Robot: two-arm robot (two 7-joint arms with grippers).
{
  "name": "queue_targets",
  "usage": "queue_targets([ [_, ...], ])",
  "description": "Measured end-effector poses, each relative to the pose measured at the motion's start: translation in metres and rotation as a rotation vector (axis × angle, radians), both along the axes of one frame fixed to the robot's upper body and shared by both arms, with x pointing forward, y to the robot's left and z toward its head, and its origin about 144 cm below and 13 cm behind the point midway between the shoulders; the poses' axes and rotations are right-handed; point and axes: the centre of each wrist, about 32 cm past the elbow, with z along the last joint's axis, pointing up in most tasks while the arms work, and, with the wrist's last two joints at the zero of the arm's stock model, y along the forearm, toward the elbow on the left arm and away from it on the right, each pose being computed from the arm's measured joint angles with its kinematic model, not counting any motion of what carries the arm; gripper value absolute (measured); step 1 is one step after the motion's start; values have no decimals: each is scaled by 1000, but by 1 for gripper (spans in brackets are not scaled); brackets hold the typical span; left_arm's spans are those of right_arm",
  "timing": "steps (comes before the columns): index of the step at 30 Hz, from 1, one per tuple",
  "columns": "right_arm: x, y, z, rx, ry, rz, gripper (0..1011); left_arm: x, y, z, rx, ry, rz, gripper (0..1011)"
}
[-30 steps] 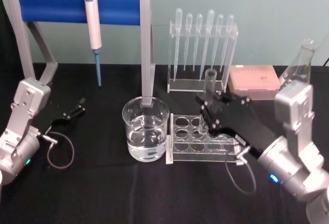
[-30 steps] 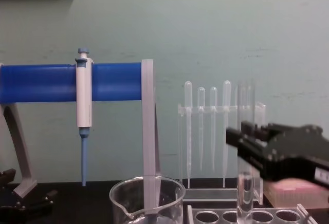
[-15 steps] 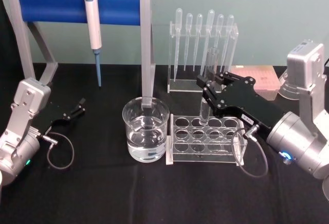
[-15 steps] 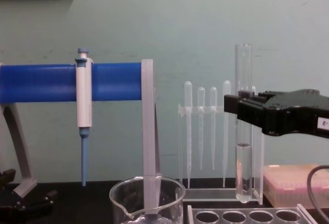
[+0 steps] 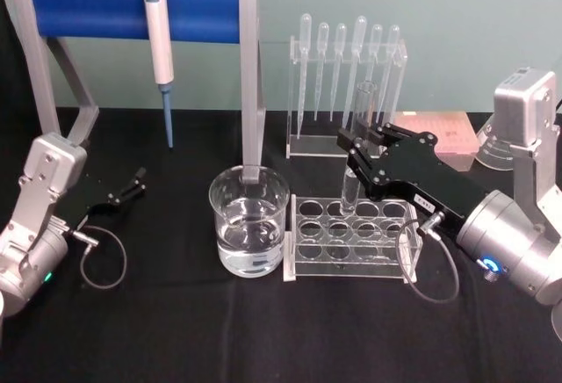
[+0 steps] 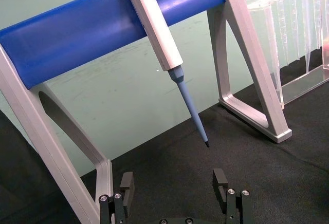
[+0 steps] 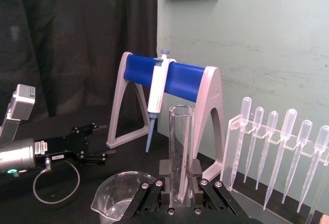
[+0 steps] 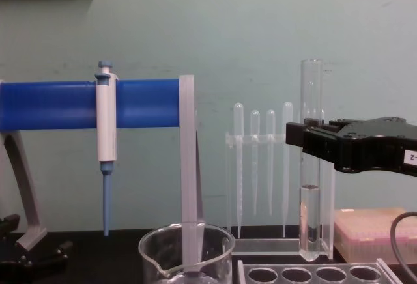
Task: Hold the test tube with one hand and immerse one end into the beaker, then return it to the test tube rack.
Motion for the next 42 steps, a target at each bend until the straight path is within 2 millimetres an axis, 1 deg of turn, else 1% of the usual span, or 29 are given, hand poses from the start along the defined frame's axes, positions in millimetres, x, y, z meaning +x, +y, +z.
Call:
queue_targets([
  [42, -1, 1, -1, -4, -8, -2, 227, 0, 0, 0, 0, 0, 0, 1000],
])
